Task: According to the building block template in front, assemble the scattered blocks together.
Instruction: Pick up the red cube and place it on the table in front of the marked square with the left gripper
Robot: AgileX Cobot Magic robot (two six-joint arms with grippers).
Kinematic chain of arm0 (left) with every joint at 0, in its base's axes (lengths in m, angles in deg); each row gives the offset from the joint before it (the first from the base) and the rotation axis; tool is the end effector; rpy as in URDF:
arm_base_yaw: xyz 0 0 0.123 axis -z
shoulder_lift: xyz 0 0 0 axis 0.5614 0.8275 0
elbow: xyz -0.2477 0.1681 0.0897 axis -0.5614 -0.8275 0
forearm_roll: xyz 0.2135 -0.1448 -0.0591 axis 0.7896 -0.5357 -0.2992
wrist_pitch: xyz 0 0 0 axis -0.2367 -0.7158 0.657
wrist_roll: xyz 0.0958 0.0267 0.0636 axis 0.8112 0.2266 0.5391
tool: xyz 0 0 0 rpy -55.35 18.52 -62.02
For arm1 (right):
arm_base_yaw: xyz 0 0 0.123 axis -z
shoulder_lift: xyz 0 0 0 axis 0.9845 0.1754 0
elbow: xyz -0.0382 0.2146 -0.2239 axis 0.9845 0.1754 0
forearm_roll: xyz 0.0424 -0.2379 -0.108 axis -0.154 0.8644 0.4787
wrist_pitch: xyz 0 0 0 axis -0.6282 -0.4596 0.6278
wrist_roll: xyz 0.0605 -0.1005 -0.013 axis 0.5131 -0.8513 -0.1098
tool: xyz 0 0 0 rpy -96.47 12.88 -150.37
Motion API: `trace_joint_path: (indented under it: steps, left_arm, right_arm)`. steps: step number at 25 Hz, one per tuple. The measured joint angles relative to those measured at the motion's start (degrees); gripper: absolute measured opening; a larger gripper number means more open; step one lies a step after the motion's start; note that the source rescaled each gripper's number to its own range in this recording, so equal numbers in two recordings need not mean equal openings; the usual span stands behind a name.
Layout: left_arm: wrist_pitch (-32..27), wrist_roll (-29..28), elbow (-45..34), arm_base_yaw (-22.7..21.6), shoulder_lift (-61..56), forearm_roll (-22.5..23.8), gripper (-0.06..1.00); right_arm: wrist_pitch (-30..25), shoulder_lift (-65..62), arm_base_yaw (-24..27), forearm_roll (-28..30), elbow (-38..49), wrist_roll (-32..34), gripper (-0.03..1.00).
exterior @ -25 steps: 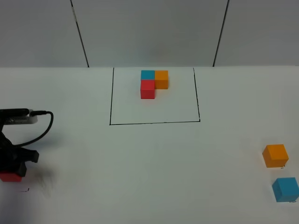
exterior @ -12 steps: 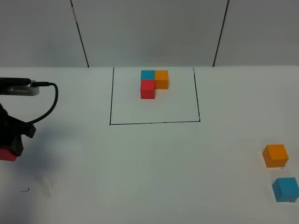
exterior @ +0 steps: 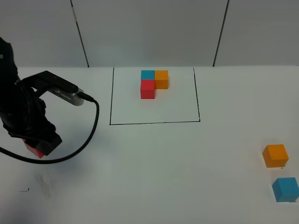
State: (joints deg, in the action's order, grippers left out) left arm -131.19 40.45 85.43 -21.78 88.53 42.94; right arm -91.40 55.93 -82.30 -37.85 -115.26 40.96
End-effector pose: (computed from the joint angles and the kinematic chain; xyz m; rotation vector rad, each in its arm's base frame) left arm 0.3430 -0.0762 0.2345 0.9314 2.8659 0.0056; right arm 0.0100 -0.0137 0.2712 0.0159 2.1025 -0.1073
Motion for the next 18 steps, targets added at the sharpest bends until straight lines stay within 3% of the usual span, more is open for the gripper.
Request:
trace_joint_path:
  steps: [6, 14, 18]
  left_arm:
    - [-4.07, 11.63, 2.75, 5.02, 2.13, 0.1, 0.0]
    - [0.58, 24.37, 4.14, 12.13, 2.21, 0.58, 0.0]
    - [3.22, 26.33, 4.14, 15.22, 2.62, 1.28, 0.0]
  right_arm:
    - [0.0, 0.0, 0.0, 0.0, 0.0, 0.0, 0.0]
    - [0.0, 0.0, 0.0, 0.0, 0.0, 0.0, 0.0]
    - [0.0, 0.0, 0.0, 0.0, 0.0, 0.0, 0.0]
